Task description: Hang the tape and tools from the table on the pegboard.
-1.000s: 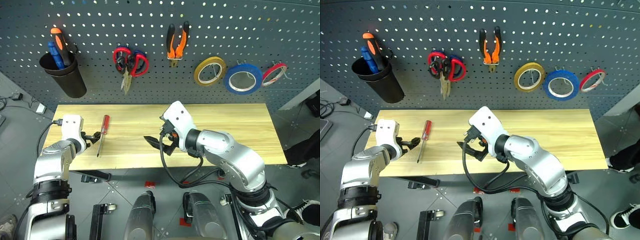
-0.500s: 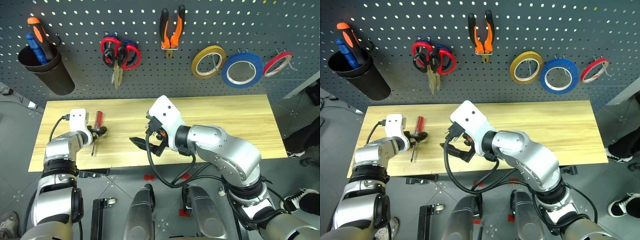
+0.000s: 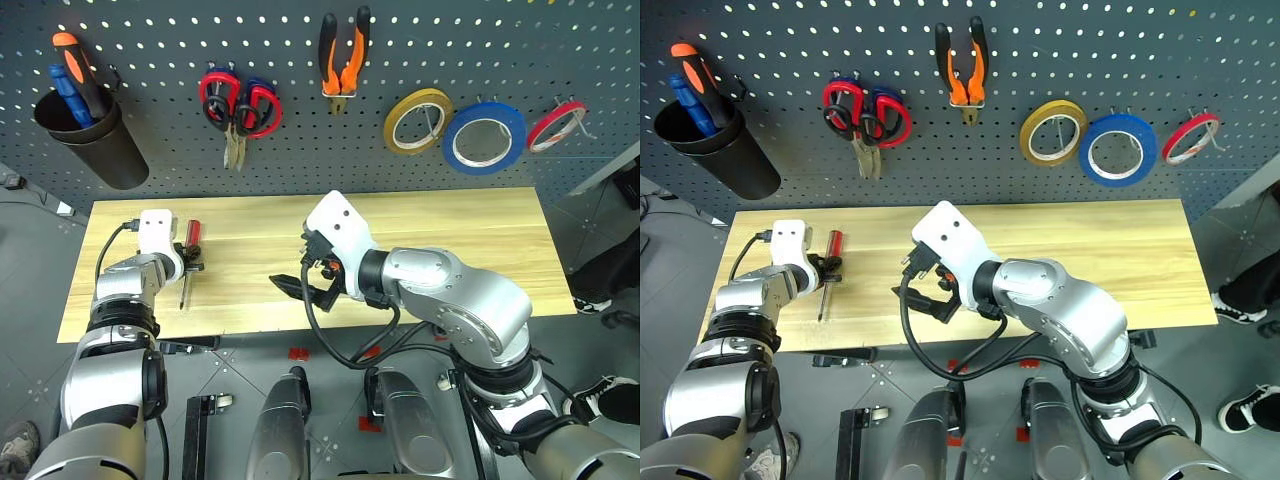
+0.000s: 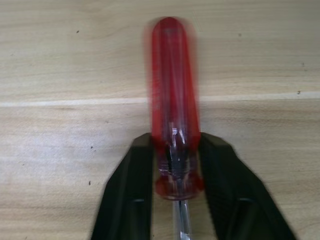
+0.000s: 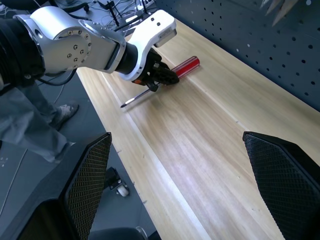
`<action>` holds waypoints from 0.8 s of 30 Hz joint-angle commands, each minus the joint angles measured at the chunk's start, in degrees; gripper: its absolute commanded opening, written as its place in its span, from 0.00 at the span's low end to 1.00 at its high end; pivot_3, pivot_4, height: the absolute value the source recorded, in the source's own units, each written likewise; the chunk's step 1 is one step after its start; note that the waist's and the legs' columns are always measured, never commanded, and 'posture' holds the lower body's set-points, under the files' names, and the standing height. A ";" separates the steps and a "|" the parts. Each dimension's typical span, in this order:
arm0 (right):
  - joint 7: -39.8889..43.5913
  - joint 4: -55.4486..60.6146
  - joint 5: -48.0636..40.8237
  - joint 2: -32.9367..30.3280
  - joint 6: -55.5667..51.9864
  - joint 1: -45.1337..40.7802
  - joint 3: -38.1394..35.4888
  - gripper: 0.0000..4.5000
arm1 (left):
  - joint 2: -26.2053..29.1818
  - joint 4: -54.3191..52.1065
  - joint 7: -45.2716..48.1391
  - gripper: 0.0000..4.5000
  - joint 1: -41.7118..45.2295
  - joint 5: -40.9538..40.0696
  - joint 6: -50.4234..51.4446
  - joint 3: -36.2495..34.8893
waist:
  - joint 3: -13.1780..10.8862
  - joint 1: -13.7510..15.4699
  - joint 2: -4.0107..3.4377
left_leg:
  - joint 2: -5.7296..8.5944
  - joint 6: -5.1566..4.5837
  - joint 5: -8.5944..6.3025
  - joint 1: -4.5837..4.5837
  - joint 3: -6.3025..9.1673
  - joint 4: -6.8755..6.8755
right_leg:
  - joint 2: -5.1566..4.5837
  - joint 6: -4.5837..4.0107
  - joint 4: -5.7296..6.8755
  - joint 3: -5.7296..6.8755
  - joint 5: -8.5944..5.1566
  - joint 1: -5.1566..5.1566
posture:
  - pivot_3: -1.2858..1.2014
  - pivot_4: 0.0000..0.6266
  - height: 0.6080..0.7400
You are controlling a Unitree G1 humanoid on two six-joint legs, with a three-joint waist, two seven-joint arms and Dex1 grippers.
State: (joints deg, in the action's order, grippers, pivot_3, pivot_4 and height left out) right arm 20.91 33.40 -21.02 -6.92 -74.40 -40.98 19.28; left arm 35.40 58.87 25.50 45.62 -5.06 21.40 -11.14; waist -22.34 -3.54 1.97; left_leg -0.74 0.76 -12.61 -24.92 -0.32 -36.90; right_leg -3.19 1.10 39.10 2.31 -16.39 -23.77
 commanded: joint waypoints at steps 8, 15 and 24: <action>-1.14 3.76 2.88 -4.69 13.52 4.39 0.48 1.00 | 2.84 -26.19 5.67 0.19 -21.05 -0.06 -6.84 1.29 | 0.15 -0.69 0.24 | -0.01 0.27 0.12 -0.06 -0.13 0.23 | -0.11 -0.01 -0.13 -0.10 0.00 -0.13 | 0.46 0.57 1.00; 2.28 3.92 -1.16 -3.32 19.48 4.49 -4.01 1.00 | -0.61 -51.44 2.37 0.19 -36.52 -4.81 -6.64 -4.92 | 0.51 -0.53 0.65 | -0.06 0.29 0.13 -0.27 -0.04 0.13 | -0.11 -0.03 -0.08 0.00 0.02 -0.25 | 0.47 0.48 1.00; 4.09 1.87 -0.28 -5.10 26.68 1.47 -5.43 1.00 | -0.65 -65.58 -0.74 0.19 -37.97 -9.92 -4.31 -12.46 | 2.71 0.69 0.89 | -0.01 0.29 0.13 -0.33 0.00 0.08 | -0.09 -0.07 -0.10 0.06 0.05 -0.25 | 0.50 0.37 1.00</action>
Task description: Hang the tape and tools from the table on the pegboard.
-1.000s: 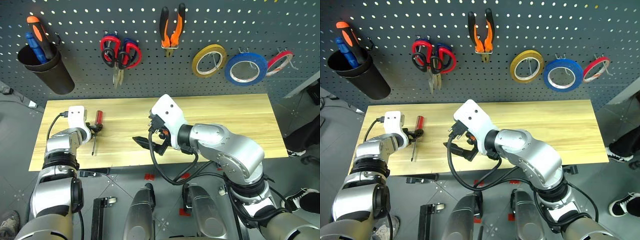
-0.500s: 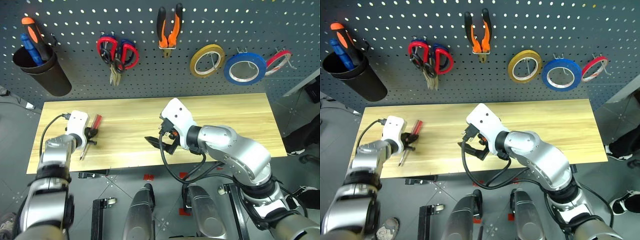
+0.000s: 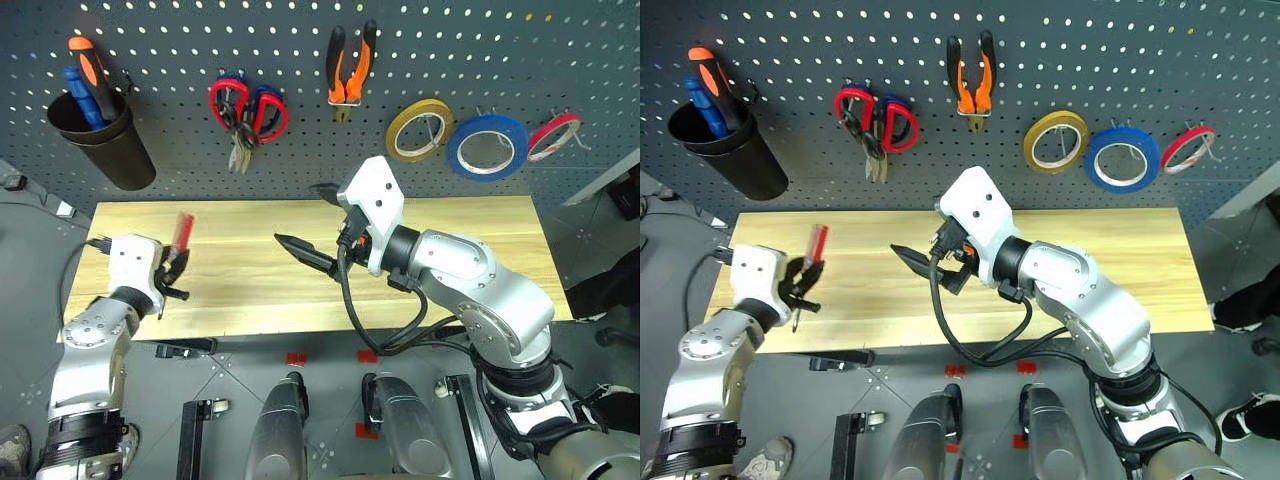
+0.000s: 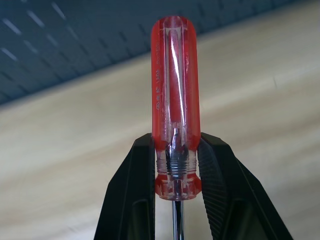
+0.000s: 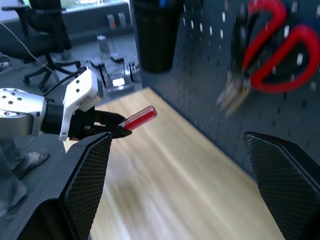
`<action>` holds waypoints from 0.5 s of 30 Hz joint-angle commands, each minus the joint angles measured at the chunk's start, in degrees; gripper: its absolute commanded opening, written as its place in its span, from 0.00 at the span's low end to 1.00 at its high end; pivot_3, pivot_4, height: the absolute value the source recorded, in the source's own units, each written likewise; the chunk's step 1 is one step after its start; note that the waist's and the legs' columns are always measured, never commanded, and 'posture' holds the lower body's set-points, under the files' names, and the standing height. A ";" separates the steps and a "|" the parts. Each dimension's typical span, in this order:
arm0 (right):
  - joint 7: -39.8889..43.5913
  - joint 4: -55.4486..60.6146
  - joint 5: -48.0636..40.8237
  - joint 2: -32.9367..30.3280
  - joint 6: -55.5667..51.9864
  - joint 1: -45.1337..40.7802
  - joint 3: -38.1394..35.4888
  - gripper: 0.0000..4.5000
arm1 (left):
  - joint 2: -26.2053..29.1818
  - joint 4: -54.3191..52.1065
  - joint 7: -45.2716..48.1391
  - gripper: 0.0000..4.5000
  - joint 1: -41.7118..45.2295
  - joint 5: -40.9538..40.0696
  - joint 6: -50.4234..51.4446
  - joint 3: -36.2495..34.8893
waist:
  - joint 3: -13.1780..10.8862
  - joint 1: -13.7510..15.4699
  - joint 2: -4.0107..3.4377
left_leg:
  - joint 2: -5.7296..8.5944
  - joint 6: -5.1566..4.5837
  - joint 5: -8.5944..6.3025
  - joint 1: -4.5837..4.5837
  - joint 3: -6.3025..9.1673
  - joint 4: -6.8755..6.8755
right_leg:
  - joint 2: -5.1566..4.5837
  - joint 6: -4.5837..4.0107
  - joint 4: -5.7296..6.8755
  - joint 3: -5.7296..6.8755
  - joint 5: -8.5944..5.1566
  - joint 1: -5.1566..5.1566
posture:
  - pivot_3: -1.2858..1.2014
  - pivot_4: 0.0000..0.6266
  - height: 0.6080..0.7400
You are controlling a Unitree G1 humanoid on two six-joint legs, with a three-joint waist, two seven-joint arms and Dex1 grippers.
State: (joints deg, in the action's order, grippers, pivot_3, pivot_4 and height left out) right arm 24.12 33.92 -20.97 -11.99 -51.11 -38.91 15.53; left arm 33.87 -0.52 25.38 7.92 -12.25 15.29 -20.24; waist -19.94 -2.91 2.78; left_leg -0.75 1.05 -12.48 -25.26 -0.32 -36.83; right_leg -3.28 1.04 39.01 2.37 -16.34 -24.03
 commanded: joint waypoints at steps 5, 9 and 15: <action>1.91 -0.98 -0.12 -0.61 6.82 -0.90 -2.66 1.00 | 2.84 -15.02 0.45 0.19 -1.06 -5.28 4.32 -5.88 | 2.17 0.25 0.27 | 0.01 0.02 0.01 0.00 0.00 0.00 | 0.01 0.00 0.00 0.01 0.00 0.01 | 0.52 0.30 1.00; 2.31 -2.58 0.39 -0.70 9.42 -1.13 -2.56 1.00 | 4.00 -19.70 -1.11 0.19 0.85 -6.35 4.11 -8.70 | 3.50 0.74 0.26 | 0.00 0.04 0.03 0.02 0.00 0.00 | 0.05 0.00 0.04 -0.01 0.00 0.02 | 0.52 0.26 1.00; 2.38 -4.62 1.42 -0.27 12.07 -2.06 -1.84 1.00 | 4.41 -15.68 -4.55 0.19 14.56 -7.28 3.19 -8.37 | 4.72 2.00 0.40 | 0.02 0.06 0.04 0.17 0.18 -0.13 | 0.13 0.01 0.07 0.11 0.03 0.30 | 0.52 0.24 1.00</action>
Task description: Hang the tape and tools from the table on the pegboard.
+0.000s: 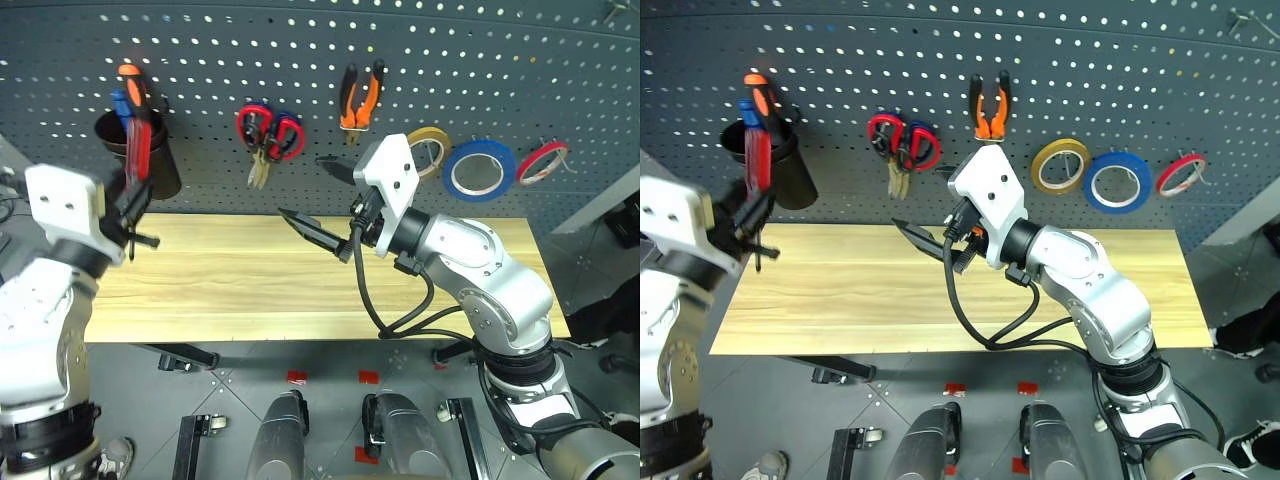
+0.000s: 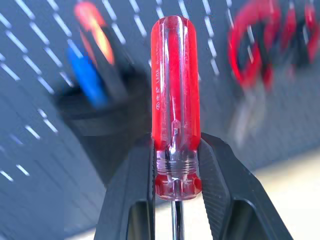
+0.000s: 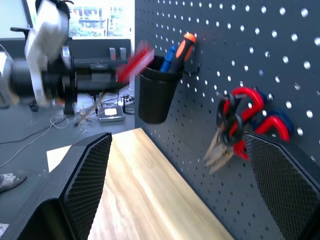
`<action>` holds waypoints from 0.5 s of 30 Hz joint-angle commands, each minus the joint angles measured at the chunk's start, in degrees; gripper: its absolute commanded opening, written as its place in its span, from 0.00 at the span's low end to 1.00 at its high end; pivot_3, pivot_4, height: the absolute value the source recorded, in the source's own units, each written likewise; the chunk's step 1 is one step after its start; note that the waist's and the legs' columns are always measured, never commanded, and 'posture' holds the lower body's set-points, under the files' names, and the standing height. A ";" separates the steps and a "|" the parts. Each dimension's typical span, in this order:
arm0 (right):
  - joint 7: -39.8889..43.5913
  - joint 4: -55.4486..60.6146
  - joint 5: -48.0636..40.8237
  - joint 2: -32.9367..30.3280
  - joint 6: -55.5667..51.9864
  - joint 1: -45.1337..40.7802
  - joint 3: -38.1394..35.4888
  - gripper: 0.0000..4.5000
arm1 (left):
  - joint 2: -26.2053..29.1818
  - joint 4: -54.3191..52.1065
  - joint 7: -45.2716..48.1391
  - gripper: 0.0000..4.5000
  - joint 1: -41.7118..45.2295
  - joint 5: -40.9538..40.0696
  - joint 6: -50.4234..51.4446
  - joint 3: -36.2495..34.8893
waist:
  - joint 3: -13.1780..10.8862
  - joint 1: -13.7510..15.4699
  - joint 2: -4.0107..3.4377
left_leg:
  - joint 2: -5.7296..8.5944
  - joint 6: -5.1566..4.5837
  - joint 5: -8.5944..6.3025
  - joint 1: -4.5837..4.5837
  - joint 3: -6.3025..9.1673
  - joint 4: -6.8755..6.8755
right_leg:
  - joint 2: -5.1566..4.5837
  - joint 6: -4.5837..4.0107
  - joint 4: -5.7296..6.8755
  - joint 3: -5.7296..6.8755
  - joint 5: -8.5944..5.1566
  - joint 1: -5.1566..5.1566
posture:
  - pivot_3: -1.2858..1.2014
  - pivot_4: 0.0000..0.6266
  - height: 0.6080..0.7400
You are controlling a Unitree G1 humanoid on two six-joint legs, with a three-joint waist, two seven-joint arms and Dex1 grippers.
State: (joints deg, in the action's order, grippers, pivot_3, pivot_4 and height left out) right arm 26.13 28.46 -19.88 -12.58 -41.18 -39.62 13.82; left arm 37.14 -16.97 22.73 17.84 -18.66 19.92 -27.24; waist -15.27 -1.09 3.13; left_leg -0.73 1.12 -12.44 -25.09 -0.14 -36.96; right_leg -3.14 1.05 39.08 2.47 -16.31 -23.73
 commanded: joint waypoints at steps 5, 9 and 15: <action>-0.05 -1.80 1.88 1.83 4.55 -3.51 0.52 1.00 | 1.75 15.18 -0.94 0.19 18.24 1.21 -8.19 1.79 | 0.57 0.74 0.06 | 0.05 -0.01 0.00 0.27 -0.03 -0.03 | 0.03 0.05 -0.02 -0.03 0.08 0.27 | 0.51 0.23 1.00; -0.38 -4.60 3.29 3.55 6.90 -5.53 1.18 1.00 | 0.83 29.02 0.06 0.19 27.57 4.21 -17.64 5.27 | 1.08 0.80 0.09 | 0.00 0.05 0.04 0.27 -0.03 -0.02 | 0.09 0.02 -0.01 0.01 0.09 0.25 | 0.51 0.21 1.00; 0.09 -7.13 5.09 5.46 9.39 -7.25 2.46 1.00 | -0.50 45.76 0.74 0.19 37.13 6.98 -29.53 8.44 | 1.68 0.65 0.30 | 0.04 0.05 0.05 0.26 -0.18 -0.06 | 0.07 0.02 -0.04 0.01 0.10 0.23 | 0.50 0.20 1.00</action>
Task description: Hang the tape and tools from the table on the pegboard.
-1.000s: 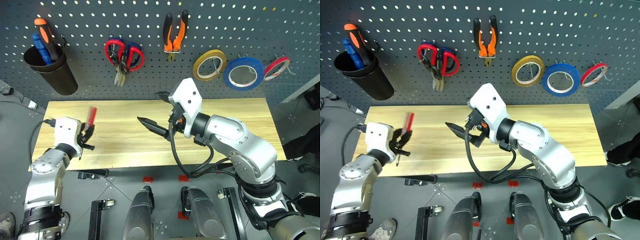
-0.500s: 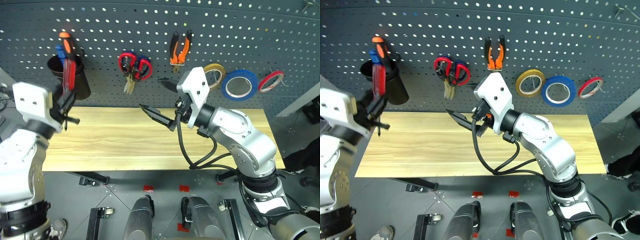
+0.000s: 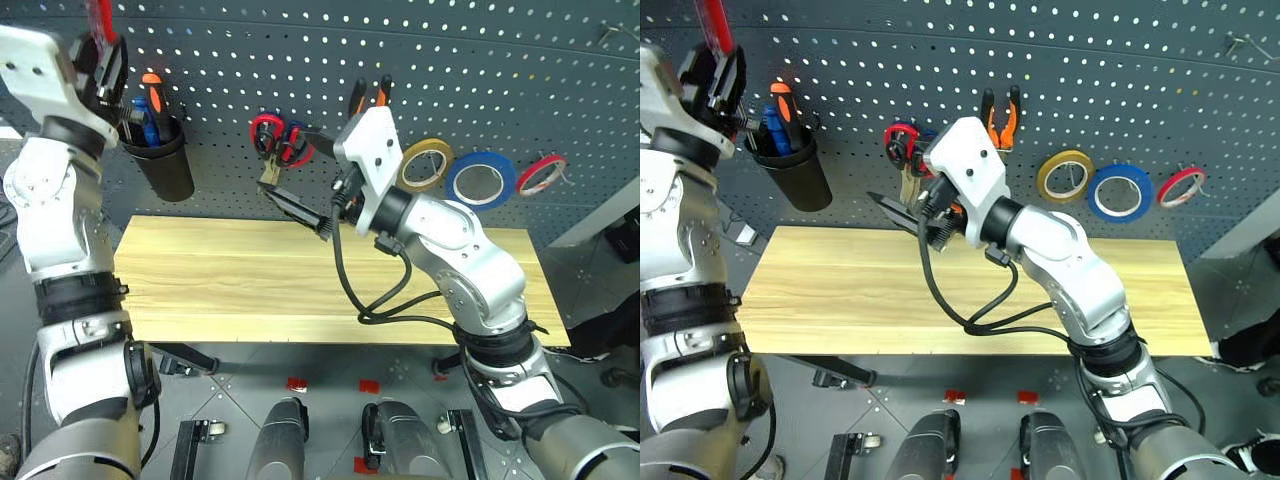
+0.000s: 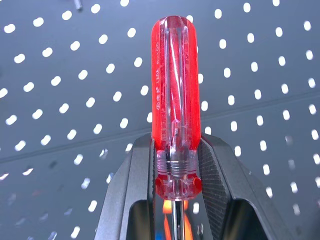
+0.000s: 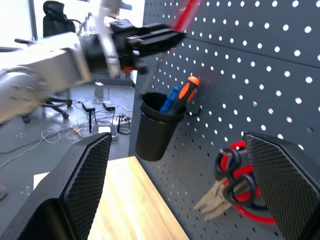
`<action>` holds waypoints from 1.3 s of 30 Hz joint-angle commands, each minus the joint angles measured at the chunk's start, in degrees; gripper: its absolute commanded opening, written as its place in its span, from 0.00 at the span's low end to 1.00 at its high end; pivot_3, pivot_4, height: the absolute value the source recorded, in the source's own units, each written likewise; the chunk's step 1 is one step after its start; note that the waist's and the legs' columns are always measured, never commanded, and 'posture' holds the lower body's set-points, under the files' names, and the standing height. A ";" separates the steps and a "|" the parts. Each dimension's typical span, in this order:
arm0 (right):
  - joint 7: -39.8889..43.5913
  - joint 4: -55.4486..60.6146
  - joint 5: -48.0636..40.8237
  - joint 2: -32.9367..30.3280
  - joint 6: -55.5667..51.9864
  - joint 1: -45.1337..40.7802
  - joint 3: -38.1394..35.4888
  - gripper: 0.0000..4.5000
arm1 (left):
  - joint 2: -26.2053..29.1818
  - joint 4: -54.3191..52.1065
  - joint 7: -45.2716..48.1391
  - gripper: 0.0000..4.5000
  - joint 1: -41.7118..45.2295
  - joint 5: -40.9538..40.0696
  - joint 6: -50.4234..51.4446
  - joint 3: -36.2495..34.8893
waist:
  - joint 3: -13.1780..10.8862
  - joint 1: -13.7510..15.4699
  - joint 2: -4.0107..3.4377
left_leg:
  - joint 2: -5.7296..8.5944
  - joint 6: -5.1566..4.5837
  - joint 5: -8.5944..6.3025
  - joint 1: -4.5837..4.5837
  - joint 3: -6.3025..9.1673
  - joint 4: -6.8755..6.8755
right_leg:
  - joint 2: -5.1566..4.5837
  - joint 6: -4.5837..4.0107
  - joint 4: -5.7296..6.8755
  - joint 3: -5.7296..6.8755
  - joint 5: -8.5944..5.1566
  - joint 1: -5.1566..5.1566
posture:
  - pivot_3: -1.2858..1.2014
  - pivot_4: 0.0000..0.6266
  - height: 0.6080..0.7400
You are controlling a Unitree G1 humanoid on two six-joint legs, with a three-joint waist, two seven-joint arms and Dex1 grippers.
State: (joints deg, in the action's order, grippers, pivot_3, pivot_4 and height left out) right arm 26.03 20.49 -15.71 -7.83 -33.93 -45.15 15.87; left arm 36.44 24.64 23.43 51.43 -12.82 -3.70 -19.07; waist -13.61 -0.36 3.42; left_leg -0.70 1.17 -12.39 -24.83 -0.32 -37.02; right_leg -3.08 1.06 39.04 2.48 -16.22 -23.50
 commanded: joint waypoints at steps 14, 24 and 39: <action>0.67 1.32 0.87 2.34 1.53 -1.60 1.38 1.00 | 1.66 11.12 -2.50 0.19 -1.12 2.23 -12.28 -0.42 | 1.08 -1.81 -0.02 | -0.06 0.00 0.00 0.00 0.00 -0.01 | -0.01 0.00 0.09 -0.13 0.01 -0.06 | 0.50 0.19 1.00; 1.10 1.52 0.87 2.84 1.14 -1.69 1.34 1.00 | 0.68 16.32 -4.30 0.36 -0.35 0.74 -15.22 -1.46 | 1.88 -1.54 0.03 | -0.03 -0.02 0.00 0.01 0.01 -0.20 | -0.01 -0.01 0.40 -0.16 0.01 -0.06 | 0.49 0.18 1.00; 0.84 1.76 2.21 1.74 2.08 -0.11 1.26 1.00 | 0.34 -0.96 -10.38 0.91 -16.34 2.00 -4.61 -2.50 | 2.76 -1.70 -0.01 | -0.08 -0.24 -0.13 0.05 0.10 -0.87 | 0.01 -0.07 1.02 -0.21 0.06 -0.04 | 0.50 0.17 1.00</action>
State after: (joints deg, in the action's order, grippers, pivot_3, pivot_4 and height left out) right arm 27.16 20.01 -14.09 -5.95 -32.99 -45.46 17.63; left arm 36.34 29.15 14.55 36.03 -11.23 -10.24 -20.60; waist -10.86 -2.06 3.41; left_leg -0.78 0.93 -12.52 -24.78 -0.21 -37.87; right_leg -3.07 0.99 40.06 2.27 -16.16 -23.54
